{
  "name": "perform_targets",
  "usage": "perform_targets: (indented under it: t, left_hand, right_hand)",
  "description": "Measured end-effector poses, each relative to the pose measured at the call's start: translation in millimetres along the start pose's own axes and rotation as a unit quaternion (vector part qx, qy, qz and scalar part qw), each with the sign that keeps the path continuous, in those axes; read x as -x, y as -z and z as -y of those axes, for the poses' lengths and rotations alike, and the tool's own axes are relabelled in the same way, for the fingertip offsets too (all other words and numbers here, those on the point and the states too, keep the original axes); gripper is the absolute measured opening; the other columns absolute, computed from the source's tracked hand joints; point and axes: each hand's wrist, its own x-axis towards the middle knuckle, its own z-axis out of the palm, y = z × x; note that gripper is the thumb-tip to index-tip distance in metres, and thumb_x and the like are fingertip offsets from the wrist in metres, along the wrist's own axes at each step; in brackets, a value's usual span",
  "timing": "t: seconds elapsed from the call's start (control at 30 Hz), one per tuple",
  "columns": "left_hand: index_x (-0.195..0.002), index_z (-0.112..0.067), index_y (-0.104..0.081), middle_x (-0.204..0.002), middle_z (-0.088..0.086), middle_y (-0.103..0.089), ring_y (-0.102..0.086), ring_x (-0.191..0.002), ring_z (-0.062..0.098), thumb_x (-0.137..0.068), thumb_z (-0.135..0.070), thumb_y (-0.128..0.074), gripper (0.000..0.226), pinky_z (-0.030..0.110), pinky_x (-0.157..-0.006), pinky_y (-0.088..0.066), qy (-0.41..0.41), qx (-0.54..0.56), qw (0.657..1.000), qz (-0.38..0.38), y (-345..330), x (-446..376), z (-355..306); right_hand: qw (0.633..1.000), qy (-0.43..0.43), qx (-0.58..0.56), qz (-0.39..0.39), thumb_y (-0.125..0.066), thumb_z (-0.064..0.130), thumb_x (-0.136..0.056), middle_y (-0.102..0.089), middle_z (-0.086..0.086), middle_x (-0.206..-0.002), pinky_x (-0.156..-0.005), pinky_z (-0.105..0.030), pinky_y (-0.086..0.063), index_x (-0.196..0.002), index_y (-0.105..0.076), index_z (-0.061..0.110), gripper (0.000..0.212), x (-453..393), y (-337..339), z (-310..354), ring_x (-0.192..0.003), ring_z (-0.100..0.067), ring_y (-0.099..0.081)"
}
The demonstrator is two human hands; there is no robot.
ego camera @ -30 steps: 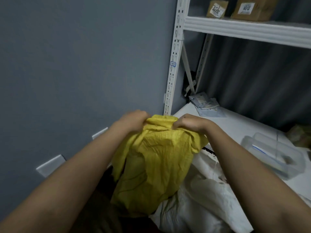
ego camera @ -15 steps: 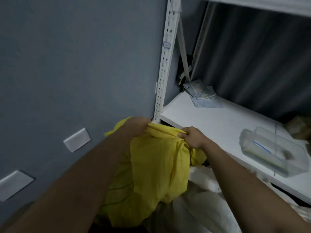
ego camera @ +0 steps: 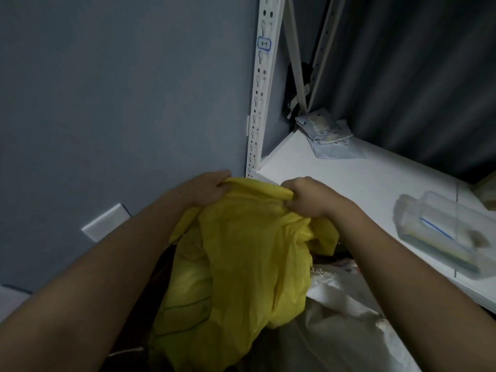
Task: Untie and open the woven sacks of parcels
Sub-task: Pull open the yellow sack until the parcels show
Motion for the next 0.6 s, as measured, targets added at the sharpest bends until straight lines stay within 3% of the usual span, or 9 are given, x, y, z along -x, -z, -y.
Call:
perform_targets:
  t: [0.13,0.23,0.4,0.5,0.6]
  left_hand:
    - [-0.114,-0.021,-0.052,-0.104,-0.005,-0.057,-0.054,-0.094,0.016,-0.080,-0.057,-0.061,0.050,0.032,-0.077,-0.045,-0.015,-0.082,0.996,-0.013,31,14,-24]
    - [-0.112,-0.025,-0.053,-0.102,-0.010,-0.056,-0.054,-0.094,0.015,-0.072,-0.061,-0.068,0.057,0.032,-0.081,-0.045,-0.050,-0.144,0.988,-0.020,54,30,-43]
    - [-0.084,-0.024,-0.065,-0.086,-0.002,-0.068,-0.063,-0.087,0.017,-0.067,-0.055,-0.072,0.036,0.033,-0.080,-0.049,-0.060,-0.072,0.995,-0.024,86,63,-64]
    - [-0.084,-0.027,-0.064,-0.089,-0.003,-0.068,-0.064,-0.089,0.016,-0.071,-0.053,-0.071,0.030,0.030,-0.079,-0.049,-0.061,-0.036,0.997,-0.034,91,81,-73]
    - [-0.090,-0.024,-0.063,-0.104,0.006,-0.066,-0.061,-0.100,0.021,-0.073,-0.080,-0.042,0.062,0.036,-0.090,-0.047,-0.076,-0.038,0.995,-0.046,89,95,-75]
  right_hand:
    - [0.997,0.006,-0.055,-0.052,-0.046,0.007,-0.088,-0.061,0.000,-0.092,-0.072,-0.029,-0.043,-0.090,-0.063,0.017,0.019,17,32,13,-0.089,-0.019,-0.056]
    - [0.995,0.024,-0.078,-0.065,-0.045,0.004,-0.091,-0.059,-0.001,-0.101,-0.078,-0.027,-0.045,-0.101,-0.066,0.012,0.025,33,55,28,-0.099,-0.021,-0.056]
    - [0.964,0.098,-0.215,-0.124,-0.050,0.009,-0.096,-0.053,0.023,-0.123,-0.090,-0.015,-0.044,-0.132,-0.049,0.039,0.047,71,79,50,-0.106,0.004,-0.052]
    - [0.935,0.109,-0.296,-0.159,-0.045,-0.001,-0.093,-0.066,0.011,-0.116,-0.089,-0.015,-0.046,-0.111,-0.068,0.031,0.043,84,74,60,-0.107,-0.001,-0.059]
    - [0.889,0.074,-0.425,-0.156,-0.048,0.010,-0.083,-0.074,0.001,-0.097,-0.081,-0.022,-0.053,-0.093,-0.076,0.027,0.035,95,70,65,-0.096,-0.016,-0.066]
